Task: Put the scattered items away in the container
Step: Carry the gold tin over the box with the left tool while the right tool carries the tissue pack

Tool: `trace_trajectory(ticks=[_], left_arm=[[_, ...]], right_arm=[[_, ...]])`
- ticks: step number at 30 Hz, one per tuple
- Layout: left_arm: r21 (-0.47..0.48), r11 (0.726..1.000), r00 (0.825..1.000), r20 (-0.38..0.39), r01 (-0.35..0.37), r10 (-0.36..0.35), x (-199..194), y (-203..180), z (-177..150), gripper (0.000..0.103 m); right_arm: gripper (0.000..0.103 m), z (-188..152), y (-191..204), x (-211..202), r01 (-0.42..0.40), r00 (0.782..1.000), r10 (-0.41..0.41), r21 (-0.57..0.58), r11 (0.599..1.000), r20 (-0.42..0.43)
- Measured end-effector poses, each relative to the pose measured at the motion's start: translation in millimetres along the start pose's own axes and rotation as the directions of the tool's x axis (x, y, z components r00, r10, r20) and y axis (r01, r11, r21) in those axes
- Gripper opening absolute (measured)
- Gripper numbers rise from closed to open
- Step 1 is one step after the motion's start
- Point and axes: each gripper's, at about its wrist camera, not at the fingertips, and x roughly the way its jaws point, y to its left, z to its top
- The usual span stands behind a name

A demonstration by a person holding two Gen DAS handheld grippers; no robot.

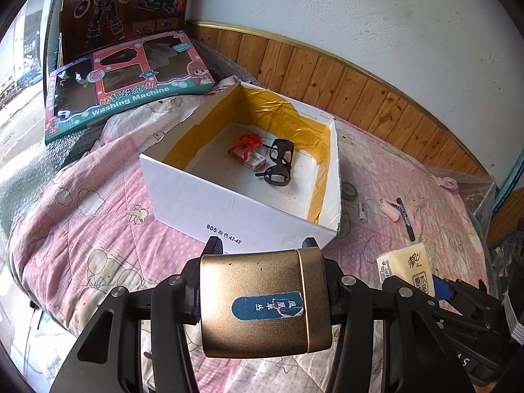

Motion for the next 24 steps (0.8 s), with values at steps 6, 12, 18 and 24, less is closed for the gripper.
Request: trace_trajectory(ticks=[6,12,18,24], left_arm=[[0.009,1.0,1.0,0.004,-0.015,0.015,4.4,1.0,10.2,0.052],[0.027,0.999,1.0,0.011,-0.021,0.021,7.2,-4.5,22.1,0.052],[0.065,0.998,0.999,0.03,-0.021,0.019,6.8,-19.3,36.6,0.052],[0.096,0.995,0.999,0.041,-0.022,0.018,9.9,-31.3,46.8,0.052]], right_arm=[[0.049,12.4,-4.1,6.1,-0.017,1.0,0.017,0.006,1.0,0.0],[0.049,21.8,-8.1,13.3,-0.014,1.0,0.014,0.006,1.0,-0.006],[0.049,33.7,-10.9,15.6,-0.02,1.0,0.02,0.0,1.0,-0.004],[0.049,49.7,-11.8,17.1,-0.034,0.999,0.034,-0.017,0.999,0.005]])
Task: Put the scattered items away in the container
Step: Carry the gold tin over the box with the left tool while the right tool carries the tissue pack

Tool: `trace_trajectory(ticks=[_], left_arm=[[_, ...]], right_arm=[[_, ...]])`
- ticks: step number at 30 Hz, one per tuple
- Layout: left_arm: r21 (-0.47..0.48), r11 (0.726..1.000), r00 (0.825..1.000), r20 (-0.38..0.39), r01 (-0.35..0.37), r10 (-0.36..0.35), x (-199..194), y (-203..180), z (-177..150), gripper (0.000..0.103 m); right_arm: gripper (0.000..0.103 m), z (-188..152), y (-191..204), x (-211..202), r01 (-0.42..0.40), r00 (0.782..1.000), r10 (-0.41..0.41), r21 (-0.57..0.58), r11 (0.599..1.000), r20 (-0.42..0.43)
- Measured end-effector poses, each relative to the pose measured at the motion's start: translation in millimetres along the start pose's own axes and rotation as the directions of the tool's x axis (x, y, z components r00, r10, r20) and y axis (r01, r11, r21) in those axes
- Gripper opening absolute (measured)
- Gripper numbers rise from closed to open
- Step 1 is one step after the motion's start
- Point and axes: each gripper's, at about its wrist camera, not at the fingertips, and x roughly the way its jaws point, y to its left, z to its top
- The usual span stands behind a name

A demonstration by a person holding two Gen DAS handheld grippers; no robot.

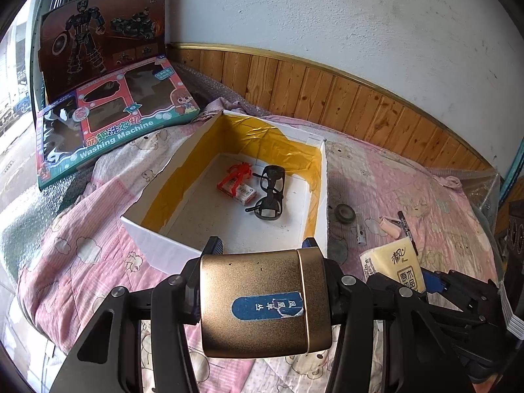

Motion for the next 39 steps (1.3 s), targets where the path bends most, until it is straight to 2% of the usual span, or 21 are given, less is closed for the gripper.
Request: trace_trajectory(ticks=[13,21,25,31,39], left_arm=[[-0.034,0.999,1.0,-0.021,0.012,-0.013,14.8,8.6,16.1,0.052],[-0.098,0.993,0.996,-0.057,0.064,-0.07,32.4,29.0,37.7,0.052],[-0.109,0.992,0.994,-0.078,0.066,-0.074,44.1,38.4,49.9,0.052],[-0.075,0.997,0.997,-0.081,0.008,-0.014,61.7,53.1,69.3,0.052],[-0.065,0.998,0.977,-0.212,-0.007,-0.007,108.4,70.4,75.7,0.052]], right_arm=[[0.049,43.1,9.4,3.7,-0.072,0.997,0.073,-0.041,0.997,0.025],[0.049,71.5,30.7,22.4,-0.095,0.995,0.098,-0.138,0.986,0.016],[0.049,79.2,46.4,37.6,-0.107,0.994,0.107,-0.203,0.973,-0.009],[0.049,86.1,53.3,68.0,-0.124,0.992,0.11,-0.262,0.957,-0.067],[0.049,81.1,62.1,108.5,-0.179,0.976,0.124,-0.328,0.927,-0.181]])
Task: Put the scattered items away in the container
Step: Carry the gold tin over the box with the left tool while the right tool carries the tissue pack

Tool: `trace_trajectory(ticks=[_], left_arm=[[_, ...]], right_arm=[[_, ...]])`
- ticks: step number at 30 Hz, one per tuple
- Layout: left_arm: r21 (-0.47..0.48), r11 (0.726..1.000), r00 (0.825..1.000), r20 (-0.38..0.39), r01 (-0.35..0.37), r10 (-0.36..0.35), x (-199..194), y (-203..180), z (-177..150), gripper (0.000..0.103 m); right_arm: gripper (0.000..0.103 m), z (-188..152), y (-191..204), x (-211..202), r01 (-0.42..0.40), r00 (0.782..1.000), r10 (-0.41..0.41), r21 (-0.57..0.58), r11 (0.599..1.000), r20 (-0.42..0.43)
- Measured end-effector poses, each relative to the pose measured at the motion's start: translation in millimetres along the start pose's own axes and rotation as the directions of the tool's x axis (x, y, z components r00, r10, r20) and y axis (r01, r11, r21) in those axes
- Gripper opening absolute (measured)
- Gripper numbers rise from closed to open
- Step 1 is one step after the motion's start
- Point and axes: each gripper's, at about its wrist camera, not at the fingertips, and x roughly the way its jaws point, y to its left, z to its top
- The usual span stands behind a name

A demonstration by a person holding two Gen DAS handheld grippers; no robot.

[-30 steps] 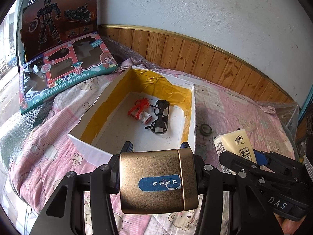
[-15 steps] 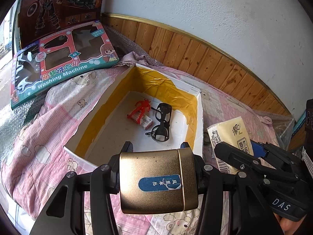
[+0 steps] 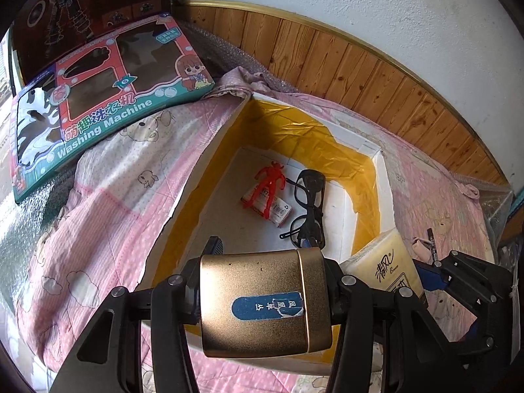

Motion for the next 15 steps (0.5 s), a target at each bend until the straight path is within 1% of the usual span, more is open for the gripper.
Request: trace_trajectory(ticks=[4,10,15], left_arm=[[0.024,1.0,0.999,-0.041,-0.019,0.02,18.1,2.3,4.3,0.052],[0.049,0.998,0.998,-0.054,-0.042,0.045,29.2,1.1,9.0,0.052],[0.051,0.998,0.995,-0.084,-0.047,0.051,40.2,2.7,11.2,0.052]], right_arm=[[0.049,-1.0,3.0,14.2,0.014,1.0,-0.014,-0.036,0.999,-0.026],[0.05,0.2,-3.1,28.2,0.007,0.998,-0.009,-0.042,0.999,-0.054],[0.054,1.5,-3.0,33.0,-0.004,0.998,0.0,-0.061,0.998,-0.064]])
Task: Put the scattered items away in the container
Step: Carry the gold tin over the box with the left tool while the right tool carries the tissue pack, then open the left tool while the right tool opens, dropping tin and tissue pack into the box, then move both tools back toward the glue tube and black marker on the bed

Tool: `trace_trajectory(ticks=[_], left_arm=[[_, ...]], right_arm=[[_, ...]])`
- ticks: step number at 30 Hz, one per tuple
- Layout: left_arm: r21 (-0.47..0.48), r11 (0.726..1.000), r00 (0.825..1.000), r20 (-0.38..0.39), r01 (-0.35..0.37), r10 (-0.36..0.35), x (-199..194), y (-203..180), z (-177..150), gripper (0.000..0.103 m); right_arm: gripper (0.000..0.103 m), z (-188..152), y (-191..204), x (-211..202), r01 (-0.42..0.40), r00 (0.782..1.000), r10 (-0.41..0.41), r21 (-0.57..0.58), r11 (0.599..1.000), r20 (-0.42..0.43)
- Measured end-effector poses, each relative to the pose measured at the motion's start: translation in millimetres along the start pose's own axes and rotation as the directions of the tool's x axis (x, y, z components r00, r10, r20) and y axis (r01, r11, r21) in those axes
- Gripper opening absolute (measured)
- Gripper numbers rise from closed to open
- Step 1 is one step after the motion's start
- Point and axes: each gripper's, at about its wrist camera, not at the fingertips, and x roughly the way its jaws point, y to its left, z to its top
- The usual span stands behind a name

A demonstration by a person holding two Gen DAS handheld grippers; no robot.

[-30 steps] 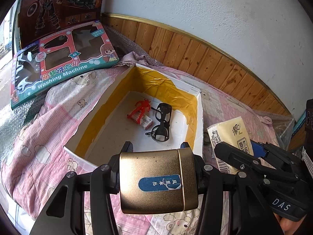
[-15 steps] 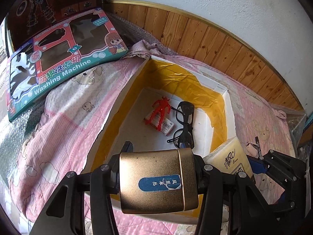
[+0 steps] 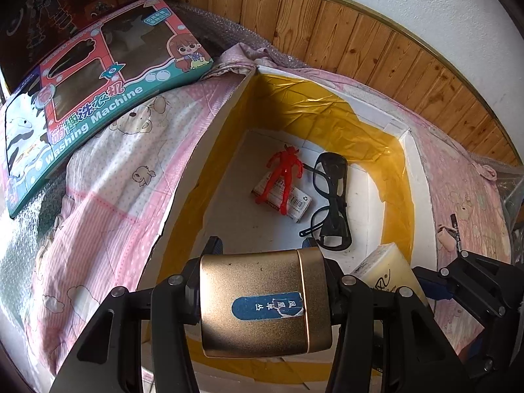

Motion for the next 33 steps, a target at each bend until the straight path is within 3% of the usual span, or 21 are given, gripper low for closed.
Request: trace_trajectory(ticks=[3,7,13,16,23,28,33], left_arm=[[-0.001,1.0,1.0,-0.023,-0.016,0.016,5.8,-0.2,1.4,0.053],[-0.01,0.999,0.999,0.003,-0.048,0.048,0.5,1.4,4.6,0.072],[-0.004,0.998,0.997,0.053,-0.062,0.062,-21.7,-0.7,7.4,0.072],[-0.003,0.998,0.997,0.058,-0.056,0.056,-30.2,-2.9,2.8,0.072],[-0.022,0.998,0.992,0.112,-0.057,0.059,-58.1,-5.8,-16.8,0.072],[-0.024,0.999,0.991,0.13,-0.027,0.03,-73.4,-11.9,-34.5,0.071],[0.013,0.999,0.987,0.16,-0.03,0.028,-90.2,-29.6,-58.2,0.069]], right_arm=[[0.056,-1.0,-1.6,0.4,0.016,1.0,-0.016,0.0,1.0,0.003],[0.057,-4.5,-8.7,-1.3,-0.03,1.0,0.03,0.054,0.998,0.001],[0.058,-7.3,-13.7,-15.9,-0.028,0.999,0.024,0.095,0.995,0.042],[0.058,-9.0,-17.6,-30.7,-0.084,0.994,0.073,0.139,0.987,0.085],[0.057,-35.9,-16.4,-66.8,-0.145,0.973,0.097,0.231,0.962,0.208],[0.042,-62.5,-2.3,-75.6,-0.181,0.964,0.114,0.274,0.944,0.241],[0.039,-91.4,5.2,-85.9,-0.205,0.957,0.122,0.316,0.926,0.263]])
